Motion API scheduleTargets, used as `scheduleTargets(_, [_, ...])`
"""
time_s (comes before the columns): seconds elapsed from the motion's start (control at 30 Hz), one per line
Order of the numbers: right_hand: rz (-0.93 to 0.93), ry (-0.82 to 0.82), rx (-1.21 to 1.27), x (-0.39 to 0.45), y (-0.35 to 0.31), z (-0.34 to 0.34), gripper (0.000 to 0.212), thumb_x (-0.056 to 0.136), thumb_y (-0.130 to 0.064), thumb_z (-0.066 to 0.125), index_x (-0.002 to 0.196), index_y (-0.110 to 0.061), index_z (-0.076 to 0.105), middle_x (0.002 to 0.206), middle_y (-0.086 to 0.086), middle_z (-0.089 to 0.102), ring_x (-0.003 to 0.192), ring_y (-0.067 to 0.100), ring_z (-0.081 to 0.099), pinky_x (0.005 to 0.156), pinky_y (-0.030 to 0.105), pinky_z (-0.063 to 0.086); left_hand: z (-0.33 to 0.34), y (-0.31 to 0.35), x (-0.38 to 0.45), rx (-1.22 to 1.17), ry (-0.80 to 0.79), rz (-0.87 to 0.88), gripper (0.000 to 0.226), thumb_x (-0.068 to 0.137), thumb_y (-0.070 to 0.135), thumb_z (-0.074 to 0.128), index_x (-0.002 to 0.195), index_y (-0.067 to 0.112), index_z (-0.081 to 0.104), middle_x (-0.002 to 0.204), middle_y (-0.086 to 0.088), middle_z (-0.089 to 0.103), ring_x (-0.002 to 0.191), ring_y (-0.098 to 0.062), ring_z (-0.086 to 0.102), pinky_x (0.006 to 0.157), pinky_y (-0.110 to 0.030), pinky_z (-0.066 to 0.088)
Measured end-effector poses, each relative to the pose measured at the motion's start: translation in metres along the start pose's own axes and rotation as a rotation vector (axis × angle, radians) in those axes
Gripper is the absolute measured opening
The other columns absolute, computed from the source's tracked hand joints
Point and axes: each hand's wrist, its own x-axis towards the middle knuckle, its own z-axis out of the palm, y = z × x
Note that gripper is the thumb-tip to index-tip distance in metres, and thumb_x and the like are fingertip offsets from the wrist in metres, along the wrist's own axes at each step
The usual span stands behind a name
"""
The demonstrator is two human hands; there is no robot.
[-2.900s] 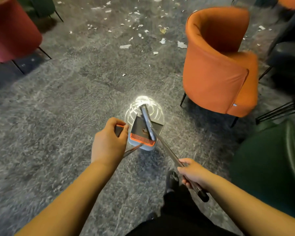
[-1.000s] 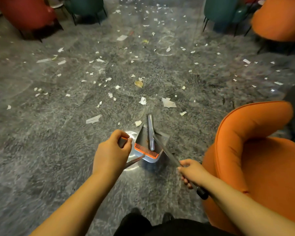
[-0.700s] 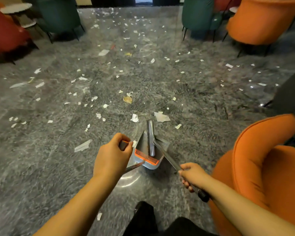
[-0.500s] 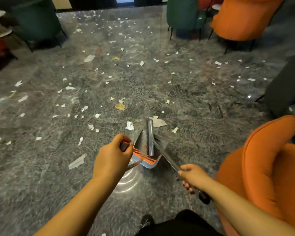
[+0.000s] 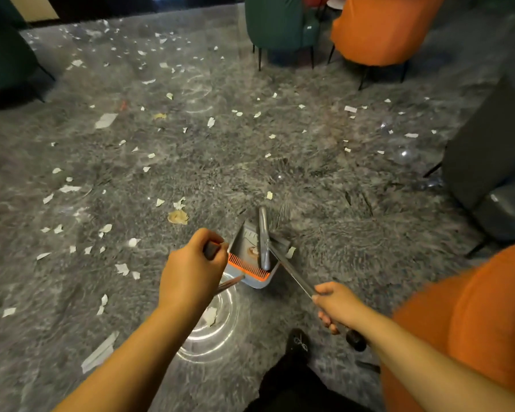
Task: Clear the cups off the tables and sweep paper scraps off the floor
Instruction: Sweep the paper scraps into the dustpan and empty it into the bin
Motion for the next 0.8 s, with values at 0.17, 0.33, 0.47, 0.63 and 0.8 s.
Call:
scheduleTargets(0.17, [0.015,0.015,-0.001,0.052,-0.058,-0.045,0.040,0.099,-0.009,0.049,0.138,-0.006,0.041,0.062,0.010,0.048,0.044,0.016,0.041,0.033,0.019,0.033,0.026,0.043,0.082,-0.004,-0.017,0.024,0.009,0.085,0.035,0.065,0.082,0.037,0.057,0.064,0.011,0.062,0.059,-0.004,0.054,0.054,-0.027,0.042])
scheduleTargets(0.33, [0.034,0.083,0.049,0.103,-0.105,-0.082,0.037,0.097,-0.011,0.051,0.134,-0.009,0.047,0.061,0.009,0.051,0.040,0.014,0.043,0.036,0.019,0.035,0.045,0.077,0.153,-0.041,-0.022,0.055,0.009,0.084,0.033,0.067,0.085,0.036,0.059,0.064,0.009,0.064,0.062,-0.012,0.059,0.057,-0.034,0.050])
scheduleTargets(0.47, [0.049,0.126,0.144,0.148,-0.144,-0.100,0.041,0.097,-0.011,0.052,0.137,-0.011,0.044,0.060,0.010,0.050,0.039,0.014,0.042,0.035,0.019,0.034,0.062,0.100,0.224,-0.064,-0.047,0.107,0.011,0.084,0.031,0.068,0.085,0.037,0.058,0.063,0.013,0.063,0.063,-0.008,0.059,0.059,-0.033,0.050])
scheduleTargets(0.63, [0.055,0.170,0.204,0.204,-0.206,-0.125,0.041,0.098,-0.009,0.050,0.138,-0.009,0.043,0.061,0.009,0.048,0.043,0.015,0.041,0.034,0.018,0.032,0.087,0.127,0.322,-0.060,-0.130,0.185,0.010,0.084,0.035,0.068,0.083,0.039,0.059,0.065,0.010,0.065,0.062,-0.007,0.060,0.057,-0.032,0.051])
scheduleTargets(0.8, [0.079,0.235,0.284,0.242,-0.252,-0.148,0.037,0.098,-0.008,0.050,0.135,-0.007,0.046,0.060,0.009,0.047,0.042,0.015,0.041,0.036,0.020,0.034,0.108,0.163,0.408,-0.037,-0.212,0.303,0.008,0.084,0.034,0.068,0.086,0.035,0.061,0.068,0.005,0.067,0.066,-0.018,0.064,0.060,-0.036,0.053])
